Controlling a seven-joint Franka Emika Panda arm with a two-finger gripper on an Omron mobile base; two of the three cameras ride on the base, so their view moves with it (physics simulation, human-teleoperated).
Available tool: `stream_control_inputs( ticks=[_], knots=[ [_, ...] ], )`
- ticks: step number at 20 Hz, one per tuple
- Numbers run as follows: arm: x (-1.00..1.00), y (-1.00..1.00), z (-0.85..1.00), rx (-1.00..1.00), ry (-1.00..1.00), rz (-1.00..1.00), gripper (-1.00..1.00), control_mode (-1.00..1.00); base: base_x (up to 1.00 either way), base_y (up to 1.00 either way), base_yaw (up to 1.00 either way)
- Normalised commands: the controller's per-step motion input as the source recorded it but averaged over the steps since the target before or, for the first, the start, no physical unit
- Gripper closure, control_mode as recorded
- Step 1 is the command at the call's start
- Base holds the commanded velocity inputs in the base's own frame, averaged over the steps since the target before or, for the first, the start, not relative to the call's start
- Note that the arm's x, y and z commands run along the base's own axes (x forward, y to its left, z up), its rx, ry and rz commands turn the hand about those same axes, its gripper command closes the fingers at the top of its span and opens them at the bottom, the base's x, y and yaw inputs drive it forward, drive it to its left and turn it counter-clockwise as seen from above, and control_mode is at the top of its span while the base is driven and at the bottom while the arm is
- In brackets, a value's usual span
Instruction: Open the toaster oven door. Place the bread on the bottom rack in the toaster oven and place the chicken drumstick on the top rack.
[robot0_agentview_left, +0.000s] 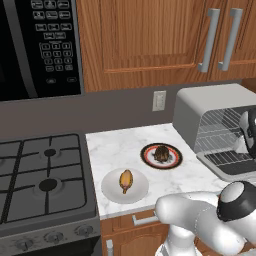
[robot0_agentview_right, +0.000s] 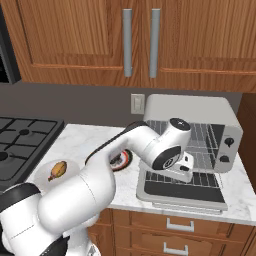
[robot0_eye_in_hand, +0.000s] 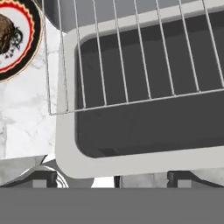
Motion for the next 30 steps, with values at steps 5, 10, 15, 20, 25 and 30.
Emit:
stream_control_inputs(
  ticks=[5,10,15,20,25,30],
  knots=[
    [0.0,0.45,0.04,-0.01,0.0,-0.07,-1.0,-1.0,0.0,0.0,0.0],
    [0.0,0.5,0.0,0.0,0.0,-0.12,-1.0,-1.0,0.0,0.0,0.0],
    [0.04,0.47,0.01,0.0,0.0,-0.07,-1.0,-1.0,0.0,0.0,0.0],
    [0.09,0.56,0.04,-0.01,0.0,-0.05,-1.0,-1.0,0.0,0.0,0.0],
    [0.15,0.6,0.01,-0.01,0.0,-0.01,-1.0,-1.0,0.0,0.0,0.0],
    [0.15,0.62,0.0,-0.01,0.0,0.0,-1.0,-1.0,0.0,0.0,0.0]
  ],
)
